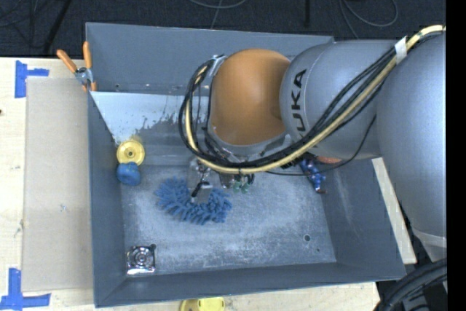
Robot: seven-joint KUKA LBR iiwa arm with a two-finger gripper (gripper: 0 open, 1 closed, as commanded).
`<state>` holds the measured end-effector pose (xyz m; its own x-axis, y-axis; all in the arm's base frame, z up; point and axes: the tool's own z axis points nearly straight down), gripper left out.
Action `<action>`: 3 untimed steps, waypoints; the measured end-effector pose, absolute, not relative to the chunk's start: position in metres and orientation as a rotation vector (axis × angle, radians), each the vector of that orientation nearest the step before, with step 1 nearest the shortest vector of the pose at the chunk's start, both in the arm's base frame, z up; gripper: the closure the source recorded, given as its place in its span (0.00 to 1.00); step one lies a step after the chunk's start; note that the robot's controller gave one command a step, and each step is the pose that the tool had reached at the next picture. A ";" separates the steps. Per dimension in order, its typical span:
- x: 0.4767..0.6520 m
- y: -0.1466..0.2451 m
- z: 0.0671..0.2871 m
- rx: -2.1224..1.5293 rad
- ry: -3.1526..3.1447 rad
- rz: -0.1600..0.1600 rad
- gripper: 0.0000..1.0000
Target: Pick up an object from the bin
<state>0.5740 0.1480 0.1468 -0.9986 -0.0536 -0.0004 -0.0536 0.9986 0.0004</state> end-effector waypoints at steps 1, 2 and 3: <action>0.574 0.148 0.147 -0.083 3.140 0.001 1.00; 0.582 0.153 0.185 -0.106 3.142 -0.001 1.00; 0.586 0.163 0.157 -0.119 3.128 0.004 1.00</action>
Offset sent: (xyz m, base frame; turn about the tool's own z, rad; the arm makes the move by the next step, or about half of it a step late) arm 0.0104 0.0071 0.0531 -0.0224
